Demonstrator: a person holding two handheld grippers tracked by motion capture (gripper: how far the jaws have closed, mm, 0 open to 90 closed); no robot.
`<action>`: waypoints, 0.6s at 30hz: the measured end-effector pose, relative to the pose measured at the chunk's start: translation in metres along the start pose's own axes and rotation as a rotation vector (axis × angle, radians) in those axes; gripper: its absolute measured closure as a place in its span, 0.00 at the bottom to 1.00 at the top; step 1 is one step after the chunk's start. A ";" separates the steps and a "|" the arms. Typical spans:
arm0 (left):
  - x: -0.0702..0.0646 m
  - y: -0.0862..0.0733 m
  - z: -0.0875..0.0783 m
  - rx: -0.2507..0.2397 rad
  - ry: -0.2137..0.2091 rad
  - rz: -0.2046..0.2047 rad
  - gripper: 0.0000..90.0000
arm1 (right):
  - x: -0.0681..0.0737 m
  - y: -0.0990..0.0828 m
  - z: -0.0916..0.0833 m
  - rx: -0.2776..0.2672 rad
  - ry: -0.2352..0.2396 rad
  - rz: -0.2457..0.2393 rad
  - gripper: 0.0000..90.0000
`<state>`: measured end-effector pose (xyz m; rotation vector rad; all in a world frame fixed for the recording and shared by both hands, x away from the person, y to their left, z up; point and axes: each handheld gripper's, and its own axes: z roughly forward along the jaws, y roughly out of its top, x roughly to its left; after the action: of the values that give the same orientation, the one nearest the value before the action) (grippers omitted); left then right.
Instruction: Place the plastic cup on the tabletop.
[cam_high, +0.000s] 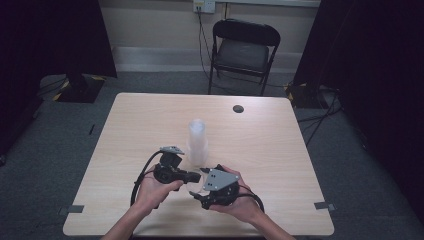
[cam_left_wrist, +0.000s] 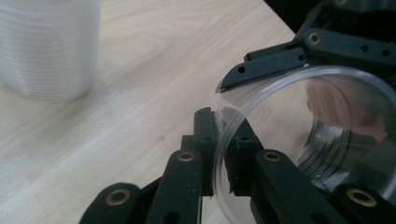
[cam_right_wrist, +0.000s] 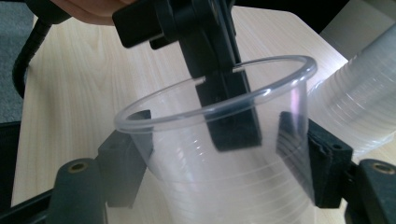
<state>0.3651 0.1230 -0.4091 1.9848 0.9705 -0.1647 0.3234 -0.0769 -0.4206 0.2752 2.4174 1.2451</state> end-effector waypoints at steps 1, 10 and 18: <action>0.001 0.000 -0.001 -0.004 -0.004 0.007 0.93 | -0.002 -0.001 0.000 -0.005 0.000 0.010 0.30; 0.001 0.001 -0.005 -0.029 -0.005 0.007 0.96 | -0.007 -0.003 -0.002 -0.006 -0.009 0.051 0.31; 0.000 0.000 -0.003 0.009 0.013 0.001 0.97 | -0.005 -0.003 0.002 0.017 -0.002 0.037 0.26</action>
<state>0.3644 0.1255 -0.4076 1.9971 0.9790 -0.1562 0.3286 -0.0792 -0.4227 0.3272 2.4321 1.2400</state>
